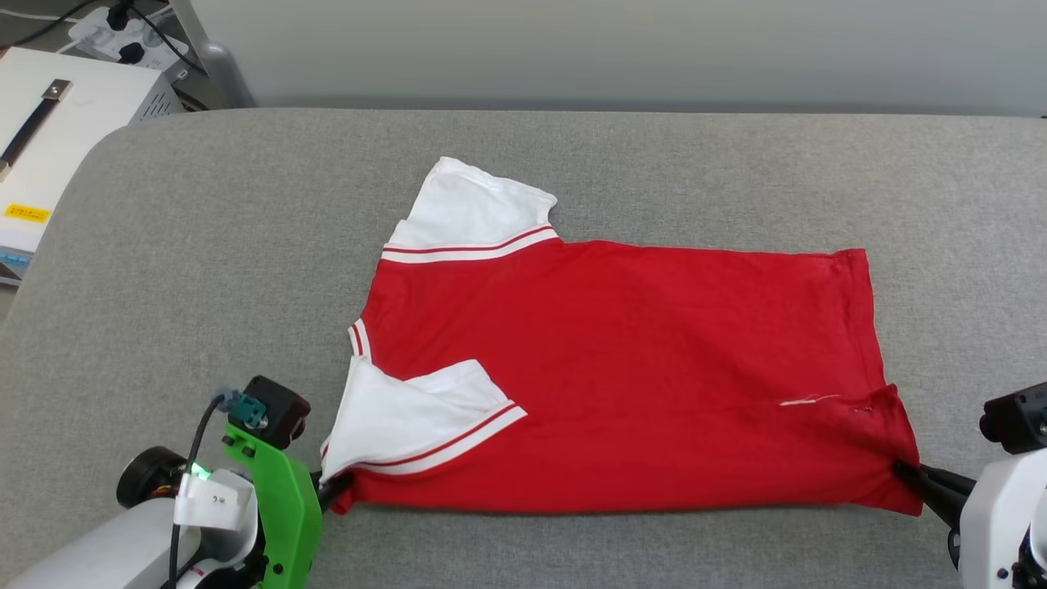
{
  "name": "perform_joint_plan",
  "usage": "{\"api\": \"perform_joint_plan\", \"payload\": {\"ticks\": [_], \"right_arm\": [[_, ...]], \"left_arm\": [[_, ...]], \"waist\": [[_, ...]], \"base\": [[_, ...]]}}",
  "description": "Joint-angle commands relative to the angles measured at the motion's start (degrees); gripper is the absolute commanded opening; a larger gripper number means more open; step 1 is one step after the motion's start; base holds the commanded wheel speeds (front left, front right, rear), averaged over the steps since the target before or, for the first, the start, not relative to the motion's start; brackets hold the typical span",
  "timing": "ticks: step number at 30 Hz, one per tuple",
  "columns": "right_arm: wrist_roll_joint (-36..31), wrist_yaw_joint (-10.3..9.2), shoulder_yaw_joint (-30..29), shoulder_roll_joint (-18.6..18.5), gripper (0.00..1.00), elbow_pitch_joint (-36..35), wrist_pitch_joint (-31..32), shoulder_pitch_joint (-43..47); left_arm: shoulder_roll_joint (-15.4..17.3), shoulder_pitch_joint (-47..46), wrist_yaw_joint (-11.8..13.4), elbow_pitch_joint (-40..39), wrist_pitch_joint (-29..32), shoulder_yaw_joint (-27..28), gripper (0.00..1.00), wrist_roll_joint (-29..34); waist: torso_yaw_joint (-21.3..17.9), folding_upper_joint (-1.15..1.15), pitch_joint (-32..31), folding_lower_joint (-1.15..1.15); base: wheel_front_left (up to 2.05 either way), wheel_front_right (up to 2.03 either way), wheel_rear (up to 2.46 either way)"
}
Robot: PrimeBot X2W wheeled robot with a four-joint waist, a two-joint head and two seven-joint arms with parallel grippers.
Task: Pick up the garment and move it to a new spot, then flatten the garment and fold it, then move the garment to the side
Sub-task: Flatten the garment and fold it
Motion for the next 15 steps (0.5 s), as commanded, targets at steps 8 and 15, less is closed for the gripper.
{"api": "perform_joint_plan", "payload": {"ticks": [8,15], "right_arm": [[-2.2,-0.04,-1.1,4.5,0.0,5.1,2.6,-0.1],[-2.0,-0.04,0.7,7.5,0.9,11.8,0.2,-3.4]], "left_arm": [[-2.4,2.0,0.7,5.3,-1.0,-0.6,0.0,-1.0],[-5.6,1.7,-0.8,11.8,-4.0,0.0,1.0,-1.4]], "waist": [[-0.9,0.0,3.8,0.0],[-0.5,0.0,3.1,0.0]], "base": [[0.0,0.0,0.0],[0.0,0.0,0.0]]}}
